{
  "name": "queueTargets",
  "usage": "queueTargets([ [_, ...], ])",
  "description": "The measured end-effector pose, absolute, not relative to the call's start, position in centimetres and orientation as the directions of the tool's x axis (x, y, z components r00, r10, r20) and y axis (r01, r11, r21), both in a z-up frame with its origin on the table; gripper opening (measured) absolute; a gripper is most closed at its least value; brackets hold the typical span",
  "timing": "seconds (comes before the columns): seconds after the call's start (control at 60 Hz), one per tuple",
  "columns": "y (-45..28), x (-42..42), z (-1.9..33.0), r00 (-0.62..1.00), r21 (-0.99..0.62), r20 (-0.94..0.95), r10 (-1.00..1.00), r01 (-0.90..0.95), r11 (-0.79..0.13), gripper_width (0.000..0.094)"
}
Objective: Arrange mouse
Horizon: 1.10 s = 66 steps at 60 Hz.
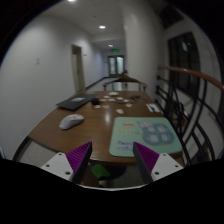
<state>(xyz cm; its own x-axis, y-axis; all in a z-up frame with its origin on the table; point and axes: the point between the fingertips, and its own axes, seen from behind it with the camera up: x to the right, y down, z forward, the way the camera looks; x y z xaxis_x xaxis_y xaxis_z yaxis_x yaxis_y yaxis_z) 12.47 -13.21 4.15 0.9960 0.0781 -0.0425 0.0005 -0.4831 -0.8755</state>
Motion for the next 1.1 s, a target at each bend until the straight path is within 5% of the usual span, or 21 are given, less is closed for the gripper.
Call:
queueTargets([
  [0.283, -7.8, 0.3, 0.1, 0.907, -0.854, -0.039, 0.42, 0.187, -0.485, 0.0829],
  [0.417, -5.8, -1.6, -4.9, 0.901, -0.8, -0.136, 0.413, 0.146, -0.582, 0.0835],
  [0.867, 0.2, 3.3, -9.3, 0.952, -0.775, 0.006, 0.305, 0.197, -0.601, 0.083],
  [1.1, -1.2, 6.9, -11.0, 0.952, -0.778, -0.05, 0.302, 0.152, -0.609, 0.0376],
])
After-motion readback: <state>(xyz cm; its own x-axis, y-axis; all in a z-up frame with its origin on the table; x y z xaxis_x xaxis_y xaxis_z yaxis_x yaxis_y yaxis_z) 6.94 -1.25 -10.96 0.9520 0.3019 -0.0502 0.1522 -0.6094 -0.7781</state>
